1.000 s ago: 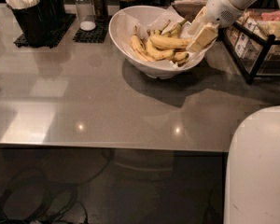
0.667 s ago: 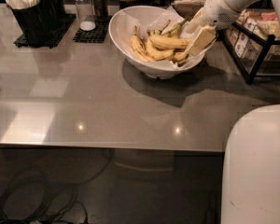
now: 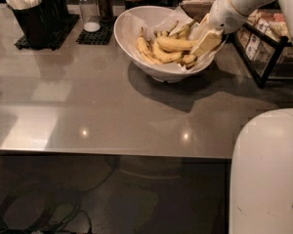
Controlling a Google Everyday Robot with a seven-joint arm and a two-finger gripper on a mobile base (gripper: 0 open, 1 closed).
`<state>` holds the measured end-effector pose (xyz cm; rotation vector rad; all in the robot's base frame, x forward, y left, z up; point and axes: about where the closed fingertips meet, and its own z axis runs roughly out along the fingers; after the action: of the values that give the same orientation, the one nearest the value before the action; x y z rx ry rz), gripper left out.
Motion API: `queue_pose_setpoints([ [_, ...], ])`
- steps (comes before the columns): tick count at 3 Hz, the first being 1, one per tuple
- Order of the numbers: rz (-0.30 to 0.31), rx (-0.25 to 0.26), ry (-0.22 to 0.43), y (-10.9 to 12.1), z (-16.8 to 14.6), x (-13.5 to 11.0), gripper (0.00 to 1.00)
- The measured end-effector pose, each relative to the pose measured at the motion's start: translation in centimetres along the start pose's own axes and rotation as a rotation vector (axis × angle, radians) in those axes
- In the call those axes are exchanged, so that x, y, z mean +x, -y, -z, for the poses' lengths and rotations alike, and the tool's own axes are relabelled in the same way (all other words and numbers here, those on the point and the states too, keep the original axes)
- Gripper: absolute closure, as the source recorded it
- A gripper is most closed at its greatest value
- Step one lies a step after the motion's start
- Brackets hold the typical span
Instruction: Pick banana from white bowl
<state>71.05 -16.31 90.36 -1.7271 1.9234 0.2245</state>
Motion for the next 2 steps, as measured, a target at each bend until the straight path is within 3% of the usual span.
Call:
queue_pose_setpoints([
  [2, 0.005, 0.0, 0.039, -0.47, 0.81, -0.54, 1.0],
])
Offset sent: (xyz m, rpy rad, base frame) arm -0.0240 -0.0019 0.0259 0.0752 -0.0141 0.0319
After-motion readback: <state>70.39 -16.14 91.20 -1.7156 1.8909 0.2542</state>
